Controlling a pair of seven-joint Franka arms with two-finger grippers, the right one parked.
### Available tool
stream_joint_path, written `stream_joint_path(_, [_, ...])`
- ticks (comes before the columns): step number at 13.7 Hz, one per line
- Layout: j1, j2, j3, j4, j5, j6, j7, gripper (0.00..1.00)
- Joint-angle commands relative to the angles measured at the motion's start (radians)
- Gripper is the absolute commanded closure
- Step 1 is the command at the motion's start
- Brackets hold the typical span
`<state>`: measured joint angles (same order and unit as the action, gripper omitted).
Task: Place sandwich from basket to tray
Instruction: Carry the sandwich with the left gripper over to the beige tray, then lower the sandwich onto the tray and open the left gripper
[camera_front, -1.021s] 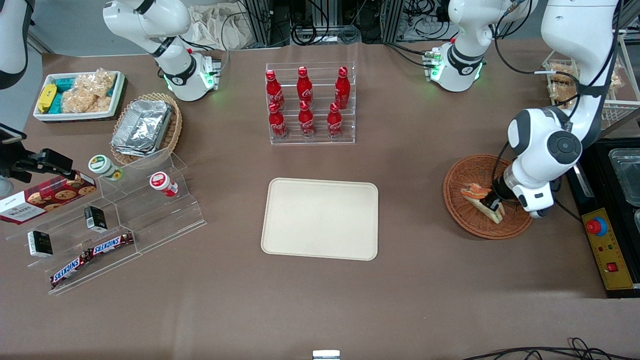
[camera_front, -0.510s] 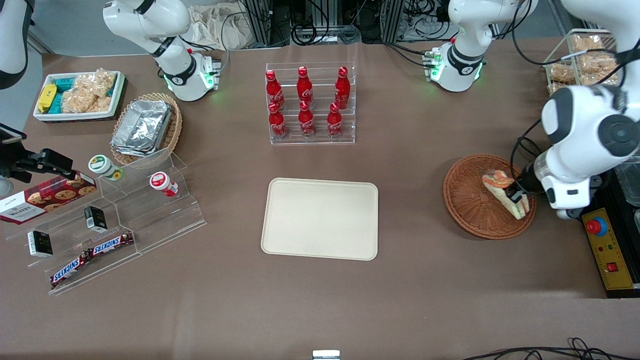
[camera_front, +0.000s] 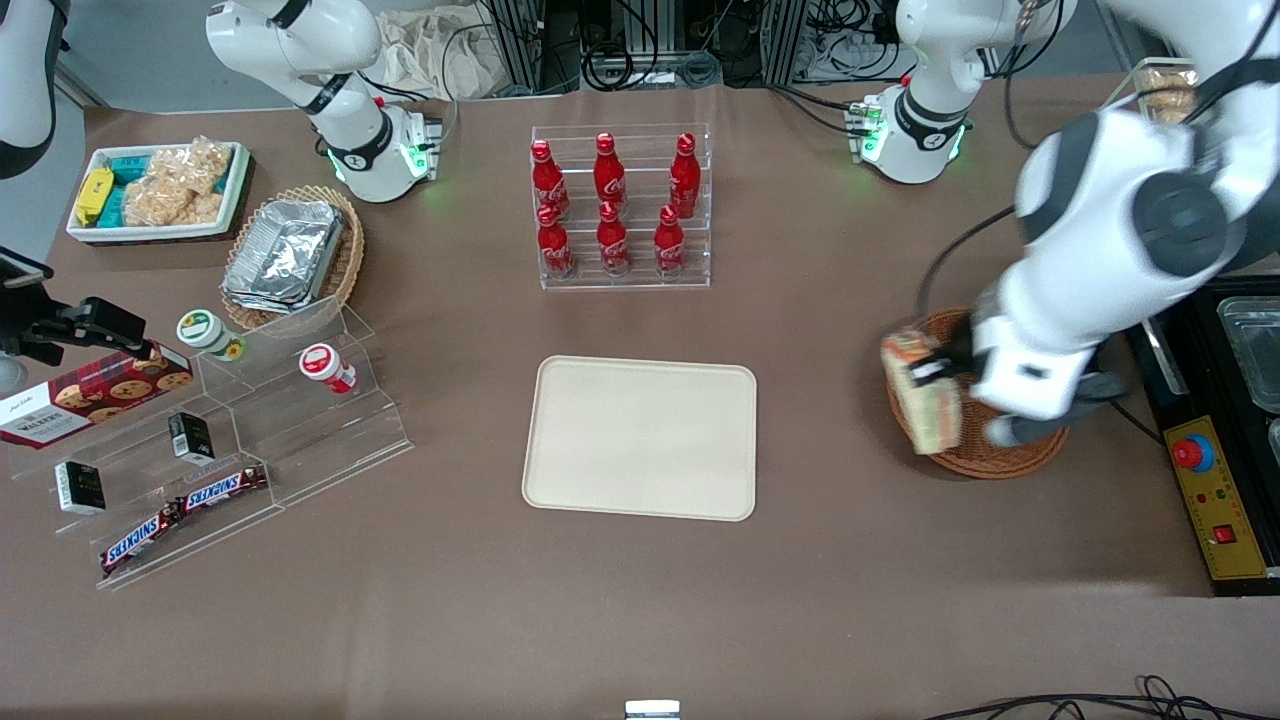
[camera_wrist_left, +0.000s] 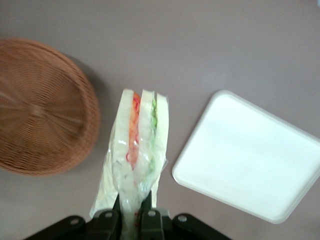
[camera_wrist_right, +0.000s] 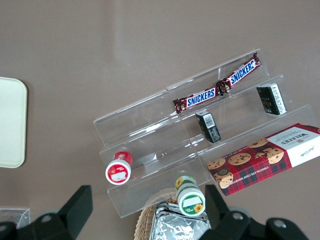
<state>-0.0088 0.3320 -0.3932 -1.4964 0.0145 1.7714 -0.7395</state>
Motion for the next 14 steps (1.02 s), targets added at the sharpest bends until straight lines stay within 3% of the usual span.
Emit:
stream_joint_path(1, [-0.104, 0.195, -0.001, 0.151, 0.050, 0.012, 0.019, 1.00])
stream_joint_path(7, [-0.252, 0.430, 0.004, 0.185, 0.189, 0.294, -0.082, 1.00])
stream_joint_path(10, [-0.278, 0.469, 0.005, 0.174, 0.239, 0.313, -0.130, 1.00])
stream_joint_path(12, [-0.287, 0.483, 0.005, 0.173, 0.239, 0.313, -0.133, 0.87])
stream_joint_path(14, [-0.287, 0.486, 0.005, 0.174, 0.239, 0.313, -0.135, 0.65])
